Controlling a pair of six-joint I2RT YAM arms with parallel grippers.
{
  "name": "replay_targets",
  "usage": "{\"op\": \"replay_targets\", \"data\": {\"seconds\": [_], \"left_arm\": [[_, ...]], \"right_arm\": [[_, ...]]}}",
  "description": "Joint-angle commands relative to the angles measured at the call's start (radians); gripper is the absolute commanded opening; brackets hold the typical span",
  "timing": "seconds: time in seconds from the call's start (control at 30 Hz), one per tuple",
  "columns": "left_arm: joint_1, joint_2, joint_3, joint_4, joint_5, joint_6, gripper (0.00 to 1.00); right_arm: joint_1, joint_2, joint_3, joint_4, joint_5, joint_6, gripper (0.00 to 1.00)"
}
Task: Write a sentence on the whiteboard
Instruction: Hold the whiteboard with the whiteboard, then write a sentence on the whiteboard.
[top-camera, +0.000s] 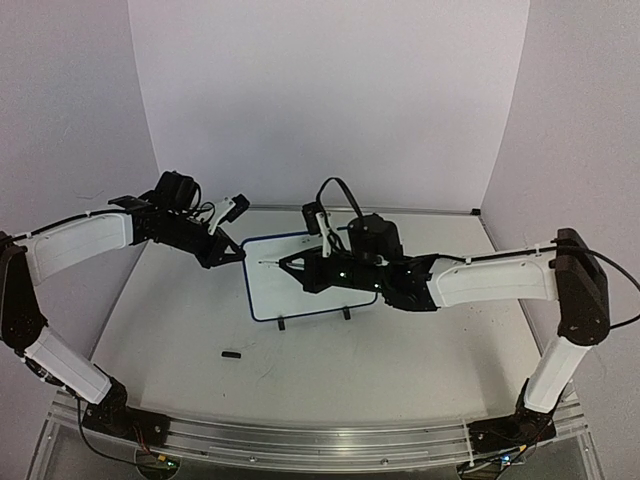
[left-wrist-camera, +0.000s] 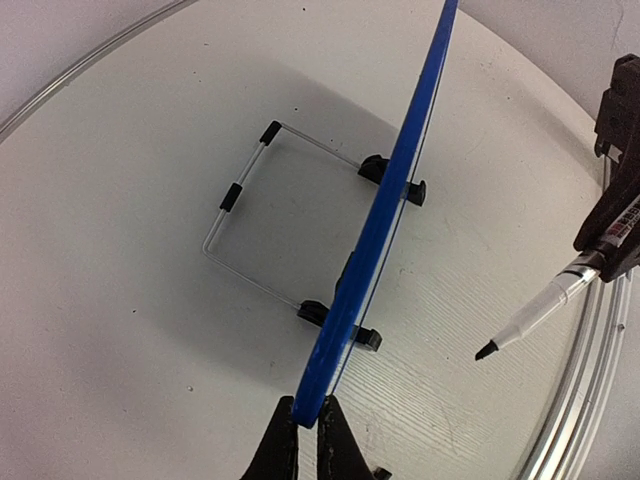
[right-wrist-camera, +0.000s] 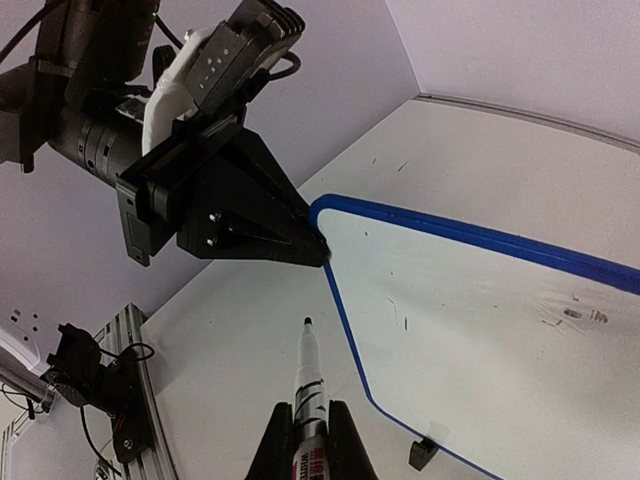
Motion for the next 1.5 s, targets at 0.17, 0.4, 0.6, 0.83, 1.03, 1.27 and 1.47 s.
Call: {"op": "replay_targets", "data": {"seconds": [0.17,0.4,0.6,0.83,1.03,1.27,1.47], "left_arm": [[0.004,-0.021,-0.017,0.028,-0.016,0.032,0.00],[0.003,-0.021,-0.018,0.028,-0.027,0.035,0.00],[0.004,-0.022,-0.019,0.027,-0.029,0.036,0.00],[0.004,-0.021,-0.019,0.026,-0.030,0.035,0.00],[0.004,-0.020,-0.017,0.025,-0.027,0.036,0.00],[0.004,-0.022,-0.018,0.025,-0.027,0.037,0.00],[0.004,-0.023,-0.019,0.025,-0.028,0.037,0.00]], "right_arm": [[0.003,0.060,0.089,0.075,0.007,-0.010,0.00],[0.002,0.086,0.116,0.082,0.031,-0.012,0.00],[0.001,0.101,0.129,0.083,0.051,-0.016,0.00],[-0.002,0.115,0.145,0.081,0.064,-0.020,0.00],[-0.006,0.132,0.156,0.082,0.066,-0.016,0.00],[-0.010,0.140,0.151,0.082,0.098,-0.005,0.00],[-0.011,0.134,0.129,0.081,0.131,0.002,0.00]]}}
